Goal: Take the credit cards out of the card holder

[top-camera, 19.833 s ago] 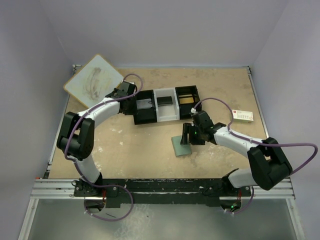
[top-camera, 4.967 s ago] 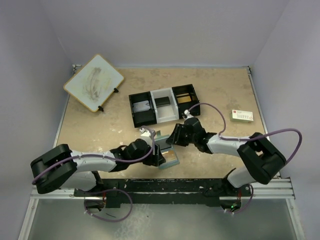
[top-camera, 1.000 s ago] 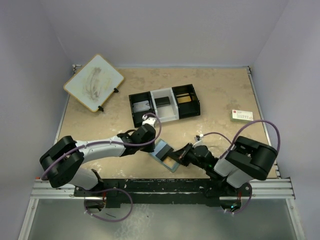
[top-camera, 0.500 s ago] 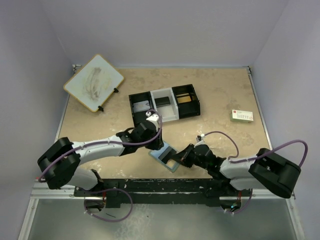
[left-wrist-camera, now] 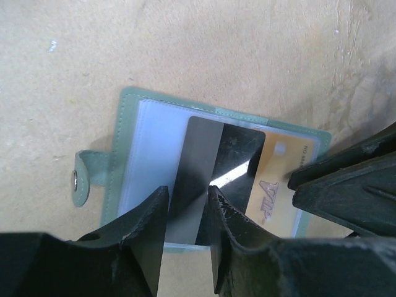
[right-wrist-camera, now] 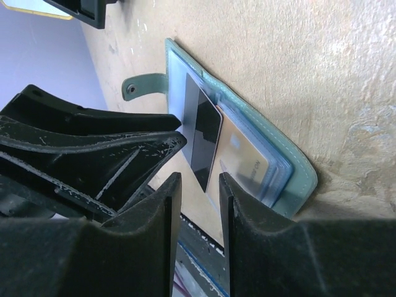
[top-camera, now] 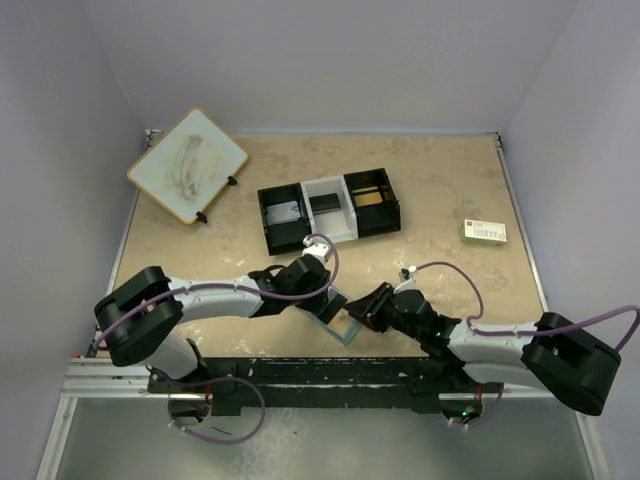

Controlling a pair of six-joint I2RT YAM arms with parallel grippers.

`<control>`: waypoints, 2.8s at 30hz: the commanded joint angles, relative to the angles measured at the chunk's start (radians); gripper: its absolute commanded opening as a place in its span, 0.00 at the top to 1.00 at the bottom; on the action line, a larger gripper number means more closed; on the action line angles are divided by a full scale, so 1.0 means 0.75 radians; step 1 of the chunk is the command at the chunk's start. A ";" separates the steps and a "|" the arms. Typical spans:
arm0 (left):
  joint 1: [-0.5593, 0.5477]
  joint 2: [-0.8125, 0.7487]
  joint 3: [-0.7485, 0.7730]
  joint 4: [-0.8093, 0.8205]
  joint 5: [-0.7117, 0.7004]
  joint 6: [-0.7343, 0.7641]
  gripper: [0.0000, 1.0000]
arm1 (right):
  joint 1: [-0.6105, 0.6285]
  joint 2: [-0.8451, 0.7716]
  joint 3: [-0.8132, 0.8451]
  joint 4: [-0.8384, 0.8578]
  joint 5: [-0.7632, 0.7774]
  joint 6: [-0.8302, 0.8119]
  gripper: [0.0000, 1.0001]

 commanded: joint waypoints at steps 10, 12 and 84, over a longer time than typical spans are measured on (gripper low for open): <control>0.009 -0.038 0.058 -0.034 -0.159 0.028 0.70 | 0.001 0.054 0.104 -0.053 0.016 -0.122 0.61; 0.008 0.008 0.053 -0.025 -0.146 0.024 0.72 | 0.002 0.088 0.104 -0.009 0.008 -0.119 0.62; 0.014 -0.052 -0.129 -0.076 -0.147 -0.145 0.74 | 0.019 0.502 0.415 -0.440 0.096 -0.008 0.67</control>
